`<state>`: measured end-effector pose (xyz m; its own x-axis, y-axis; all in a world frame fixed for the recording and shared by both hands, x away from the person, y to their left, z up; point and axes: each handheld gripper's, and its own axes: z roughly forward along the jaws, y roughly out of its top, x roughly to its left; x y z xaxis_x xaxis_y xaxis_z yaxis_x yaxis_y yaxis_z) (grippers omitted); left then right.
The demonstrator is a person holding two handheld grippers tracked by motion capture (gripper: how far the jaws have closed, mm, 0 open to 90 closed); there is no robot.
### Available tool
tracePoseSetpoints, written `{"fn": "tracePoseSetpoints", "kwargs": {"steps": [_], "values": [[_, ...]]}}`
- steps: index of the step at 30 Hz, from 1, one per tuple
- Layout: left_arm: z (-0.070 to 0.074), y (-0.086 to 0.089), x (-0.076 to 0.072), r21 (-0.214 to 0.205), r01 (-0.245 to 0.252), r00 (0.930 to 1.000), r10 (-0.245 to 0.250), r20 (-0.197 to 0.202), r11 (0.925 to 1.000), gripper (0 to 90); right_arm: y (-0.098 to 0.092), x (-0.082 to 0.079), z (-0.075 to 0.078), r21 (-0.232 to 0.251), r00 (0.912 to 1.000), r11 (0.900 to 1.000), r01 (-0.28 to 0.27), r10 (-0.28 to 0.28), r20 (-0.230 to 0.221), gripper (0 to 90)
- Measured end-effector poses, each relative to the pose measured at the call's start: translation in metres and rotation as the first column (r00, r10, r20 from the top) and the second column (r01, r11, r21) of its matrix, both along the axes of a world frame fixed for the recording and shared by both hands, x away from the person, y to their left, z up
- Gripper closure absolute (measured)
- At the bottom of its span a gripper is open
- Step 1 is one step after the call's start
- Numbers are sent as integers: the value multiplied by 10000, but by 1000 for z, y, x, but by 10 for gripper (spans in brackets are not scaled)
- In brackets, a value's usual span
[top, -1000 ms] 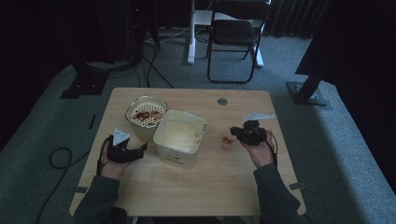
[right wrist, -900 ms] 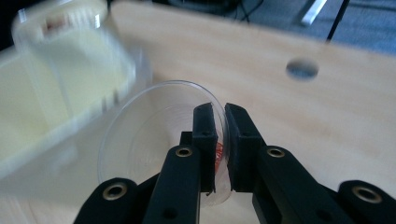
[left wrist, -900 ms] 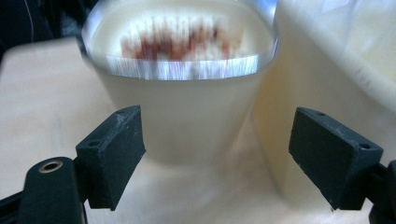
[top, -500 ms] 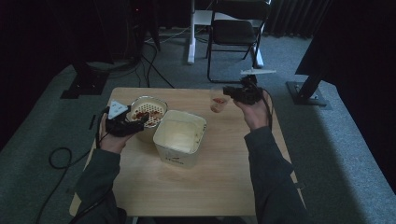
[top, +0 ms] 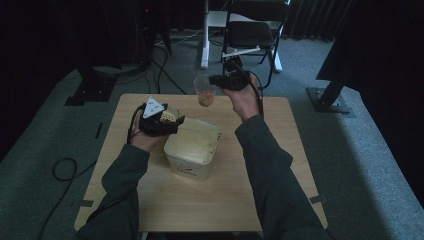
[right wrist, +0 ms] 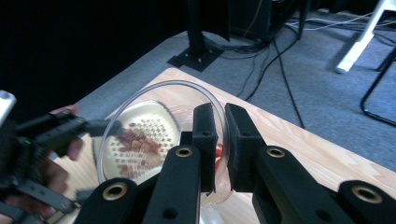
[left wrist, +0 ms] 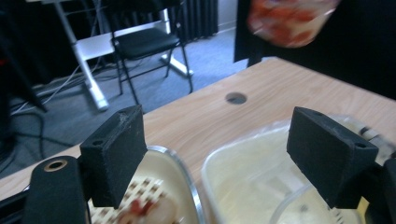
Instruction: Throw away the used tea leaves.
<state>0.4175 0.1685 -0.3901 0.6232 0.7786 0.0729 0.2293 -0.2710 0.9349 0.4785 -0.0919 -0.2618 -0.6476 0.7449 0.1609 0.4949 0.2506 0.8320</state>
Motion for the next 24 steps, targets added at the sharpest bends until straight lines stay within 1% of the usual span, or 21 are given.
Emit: {"fn": "tracePoseSetpoints", "kwargs": {"steps": [3, 4, 6, 8, 9, 10, 12, 15, 18, 19, 21, 24], "values": [[2, -7, 1, -7, 101, 9999, -101, 114, 9999, 176, 9, 2, 0, 204, 9996, 9996, -199, 204, -209, 837], [2, -10, 2, 48, 228, 9997, -229, 126, 9997, 175, 11, 2, 0, 246, 9993, 9993, -266, 272, -262, 837], [2, -14, 4, 233, 217, 9997, -220, 132, 9995, 175, 17, 3, -2, 400, 9977, 9980, -488, 506, -441, 837], [2, -17, 7, 320, 329, 9994, -333, 116, 9989, 177, 23, 3, -3, 483, 9961, 9967, -658, 685, -561, 837], [1, -19, 9, 313, 345, 9994, -347, 60, 9989, 181, 26, 3, -3, 539, 9951, 9958, -741, 774, -619, 837], [1, -20, 10, 292, 356, 9993, -359, 100, 9989, 187, 29, 2, -3, 606, 9936, 9944, -870, 911, -673, 837], [1, -21, 12, 239, 355, 9992, -359, 158, 9991, 208, 35, 1, -4, 574, 9920, 9933, -1001, 1041, -718, 837], [1, -21, 14, 43, 414, 9986, -416, 336, 9991, 252, 42, 0, -5, 462, 9894, 9916, -1205, 1238, -754, 837], [3, -20, 12, -147, 419, 9977, -411, 536, 9990, 332, 46, 0, -7, 423, 9875, 9913, -1248, 1283, -917, 837], [4, -20, 12, -140, 470, 9973, -462, 569, 9988, 358, 47, 1, -8, 434, 9866, 9909, -1277, 1314, -970, 836], [4, -21, 11, 38, 401, 9971, -403, 646, 9992, 398, 49, 1, -8, 450, 9859, 9905, -1302, 1342, -1002, 837], [3, -20, 12, 11, 431, 9968, -431, 669, 9991, 399, 49, 2, -9, 505, 9853, 9907, -1262, 1311, -1099, 837]]}}
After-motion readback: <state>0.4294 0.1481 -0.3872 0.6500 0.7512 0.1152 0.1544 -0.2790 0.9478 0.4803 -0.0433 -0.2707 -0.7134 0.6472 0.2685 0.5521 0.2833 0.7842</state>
